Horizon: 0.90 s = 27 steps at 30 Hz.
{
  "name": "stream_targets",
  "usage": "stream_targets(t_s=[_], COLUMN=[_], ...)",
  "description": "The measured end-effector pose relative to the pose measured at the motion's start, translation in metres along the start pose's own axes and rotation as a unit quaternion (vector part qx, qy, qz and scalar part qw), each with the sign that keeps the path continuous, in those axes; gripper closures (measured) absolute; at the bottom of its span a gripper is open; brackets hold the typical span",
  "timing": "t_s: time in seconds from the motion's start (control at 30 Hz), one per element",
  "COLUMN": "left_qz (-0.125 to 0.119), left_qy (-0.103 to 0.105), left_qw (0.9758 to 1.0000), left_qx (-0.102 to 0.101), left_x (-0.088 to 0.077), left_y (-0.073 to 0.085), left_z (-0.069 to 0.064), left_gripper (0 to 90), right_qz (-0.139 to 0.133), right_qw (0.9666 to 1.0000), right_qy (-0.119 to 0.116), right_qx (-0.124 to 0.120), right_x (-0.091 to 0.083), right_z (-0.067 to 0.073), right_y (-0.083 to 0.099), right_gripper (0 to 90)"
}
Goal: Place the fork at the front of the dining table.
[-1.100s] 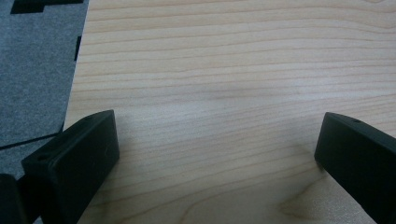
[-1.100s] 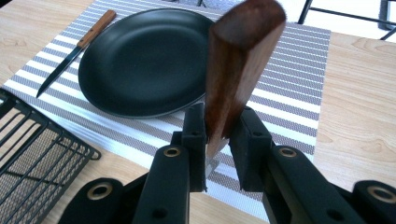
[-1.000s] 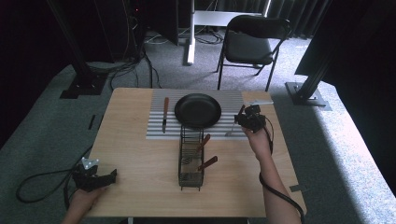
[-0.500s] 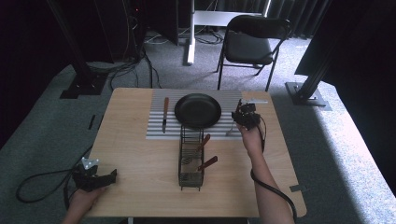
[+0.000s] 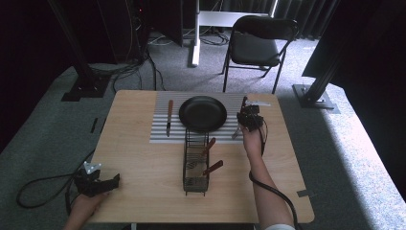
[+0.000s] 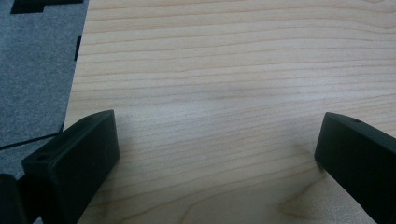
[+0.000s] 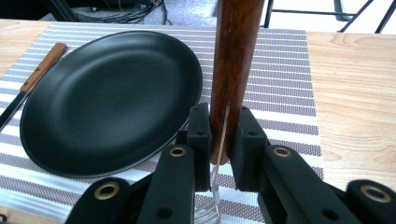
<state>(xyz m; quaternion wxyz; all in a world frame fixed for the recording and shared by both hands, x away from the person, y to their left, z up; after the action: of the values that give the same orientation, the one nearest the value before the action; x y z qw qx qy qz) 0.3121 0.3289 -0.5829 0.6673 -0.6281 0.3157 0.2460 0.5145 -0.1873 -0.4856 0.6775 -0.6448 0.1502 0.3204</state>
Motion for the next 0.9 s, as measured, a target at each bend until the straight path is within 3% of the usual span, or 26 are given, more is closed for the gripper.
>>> stream_targets(t_s=[0.17, 0.47, 0.6, 0.63, 0.67, 0.73, 0.8, 0.9], left_qz=[0.0, 0.0, 0.0, 0.0, 0.0, 0.001, 0.0, -0.001], left_qy=[0.0, 0.0, 0.0, 0.0, 0.0, 0.0, 0.0, 0.0], left_qw=[1.0, 1.0, 1.0, 1.0, 1.0, 1.0, 1.0, 1.0], left_qx=[0.0, 0.0, 0.0, 0.0, 0.0, 0.001, -0.001, -0.001], left_x=[0.0, 0.0, 0.0, 0.0, 0.0, 0.0, 0.0, 0.0], left_y=[0.0, 0.0, 0.0, 0.0, 0.0, 0.0, 0.0, 0.0], left_z=[0.0, 0.0, 0.0, 0.0, 0.0, 0.0, 0.0, 0.0], left_gripper=[0.0, 0.0, 0.0, 0.0, 0.0, 0.0, 0.0, 0.0], right_qz=[-0.001, 0.064, 0.106, 0.106, 0.121, 0.127, 0.154, 0.163], right_qw=[1.0, 0.9971, 0.9929, 0.9929, 0.9905, 0.9894, 0.9845, 0.982], right_qy=[0.004, 0.036, 0.046, 0.046, 0.047, 0.051, 0.051, 0.055], right_qx=[0.001, 0.018, 0.028, 0.028, 0.044, 0.049, 0.067, 0.077], right_x=[0.004, 0.038, 0.067, 0.067, 0.078, 0.084, 0.101, 0.112], right_z=[0.002, 0.003, 0.002, 0.002, -0.001, -0.004, -0.01, -0.013], right_y=[0.0, -0.021, -0.028, -0.028, -0.028, -0.028, -0.023, -0.019], right_gripper=[80.2, 80.3, 80.3, 80.3, 80.3, 80.3, 80.3, 80.4])
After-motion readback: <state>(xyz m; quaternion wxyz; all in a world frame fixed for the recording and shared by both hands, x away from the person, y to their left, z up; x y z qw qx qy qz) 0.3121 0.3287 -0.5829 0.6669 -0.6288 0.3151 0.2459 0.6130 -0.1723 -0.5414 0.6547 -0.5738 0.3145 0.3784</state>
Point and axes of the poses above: each handheld gripper's, and its own axes: x roughly forward along the jaws, y roughly out of its underside, z roughly to its left, the point moved 5 cm from there along x, roughly forward along the jaws
